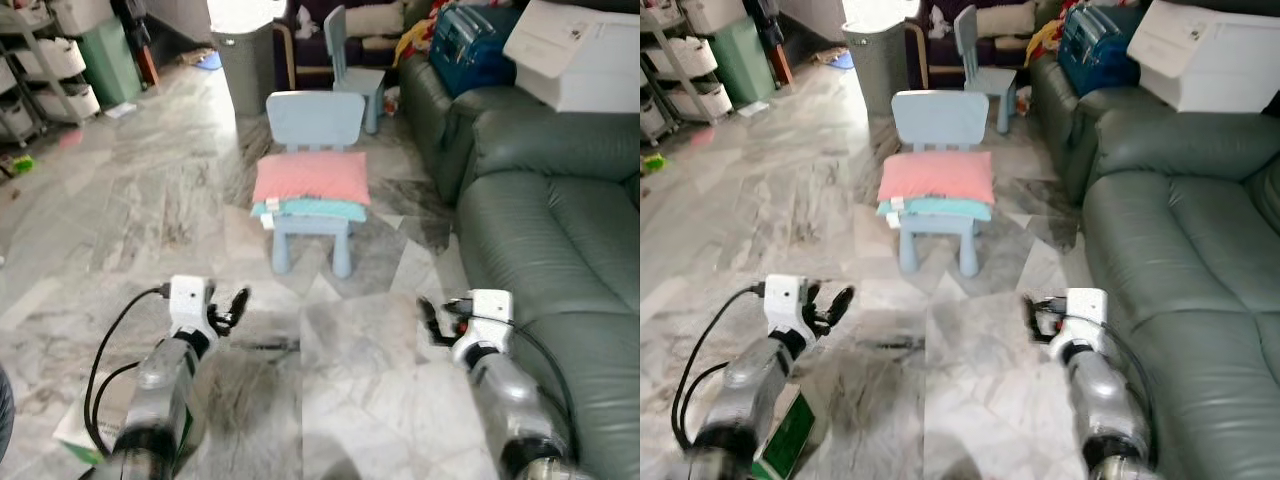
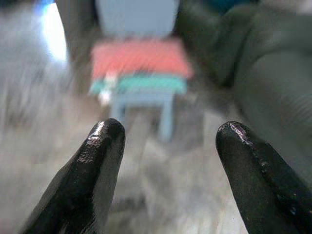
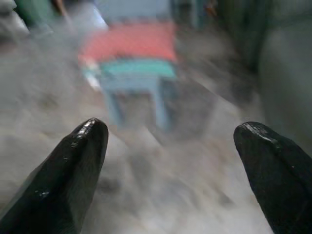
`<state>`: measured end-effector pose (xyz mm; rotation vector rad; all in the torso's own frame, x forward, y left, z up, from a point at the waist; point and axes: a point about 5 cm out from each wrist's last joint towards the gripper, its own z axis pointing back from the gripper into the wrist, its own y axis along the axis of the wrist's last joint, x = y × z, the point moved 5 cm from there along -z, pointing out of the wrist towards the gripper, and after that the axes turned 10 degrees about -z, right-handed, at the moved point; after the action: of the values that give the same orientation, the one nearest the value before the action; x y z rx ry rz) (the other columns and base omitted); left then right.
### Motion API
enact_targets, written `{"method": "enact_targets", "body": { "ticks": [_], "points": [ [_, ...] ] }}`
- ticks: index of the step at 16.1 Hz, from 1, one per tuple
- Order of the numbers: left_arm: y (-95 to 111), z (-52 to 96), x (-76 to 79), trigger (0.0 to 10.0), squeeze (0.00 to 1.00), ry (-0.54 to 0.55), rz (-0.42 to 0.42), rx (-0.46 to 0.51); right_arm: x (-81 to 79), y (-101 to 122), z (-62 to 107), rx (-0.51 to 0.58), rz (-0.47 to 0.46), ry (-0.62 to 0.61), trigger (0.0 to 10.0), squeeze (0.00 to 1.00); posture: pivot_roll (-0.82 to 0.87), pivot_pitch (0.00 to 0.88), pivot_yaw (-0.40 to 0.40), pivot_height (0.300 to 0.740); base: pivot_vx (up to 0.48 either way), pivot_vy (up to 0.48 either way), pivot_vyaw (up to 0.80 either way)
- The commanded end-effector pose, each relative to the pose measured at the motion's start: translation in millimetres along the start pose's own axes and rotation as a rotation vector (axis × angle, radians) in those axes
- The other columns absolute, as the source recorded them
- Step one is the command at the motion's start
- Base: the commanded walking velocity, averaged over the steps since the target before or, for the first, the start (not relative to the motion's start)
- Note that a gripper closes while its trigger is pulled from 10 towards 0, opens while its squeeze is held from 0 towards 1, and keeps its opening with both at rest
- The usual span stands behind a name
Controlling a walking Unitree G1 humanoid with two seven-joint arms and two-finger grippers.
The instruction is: Move the pillow to the sofa
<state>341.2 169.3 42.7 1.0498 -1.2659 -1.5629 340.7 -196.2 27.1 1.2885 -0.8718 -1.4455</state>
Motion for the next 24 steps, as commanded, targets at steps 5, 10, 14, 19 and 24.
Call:
{"method": "enact_targets", "body": {
  "ticks": [5, 10, 14, 19, 24],
  "points": [
    [9.9, 45.6, 9.9, 10.0, 0.0, -0.004, 0.031, 0.06, -21.2, 29.1, 53.2, 0.123, 0.147, 0.09, 10.0, 0.0, -0.14, 0.0, 0.061, 0.74, 0.0, 0.0, 0.0],
    [29.1, 41.3, -4.3, 10.0, 0.0, 0.034, 0.045, 0.082, -14.4, 53.5, 53.1, 0.143, 0.155, 0.024, 10.0, 0.0, -0.14, 0.0, 0.054, 0.74, 0.0, 0.0, 0.0],
    [39.8, 40.9, -21.4, 10.0, 0.0, 0.093, 0.101, 0.092, -27.6, 66.4, 56.4, 0.141, 0.054, 0.098, 10.0, 0.0, -0.15, 0.0, 0.062, 0.74, 0.0, 0.0, 0.0],
    [46.0, 37.1, -17.5, 10.0, 0.0, 0.096, 0.14, 0.104, -20.5, 74.5, 55.1, 0.158, 0.131, 0.016, 10.0, 0.0, -0.16, 0.0, 0.058, 0.74, 0.0, 0.0, 0.0],
    [44.0, 37.4, -17.8, 10.0, 0.0, 0.105, 0.168, 0.085, -27.3, 73.5, 55.7, 0.126, 0.133, 0.06, 10.0, 0.0, -0.16, 0.0, 0.055, 0.74, 0.218, 0.0, 0.0]
  ]
}}
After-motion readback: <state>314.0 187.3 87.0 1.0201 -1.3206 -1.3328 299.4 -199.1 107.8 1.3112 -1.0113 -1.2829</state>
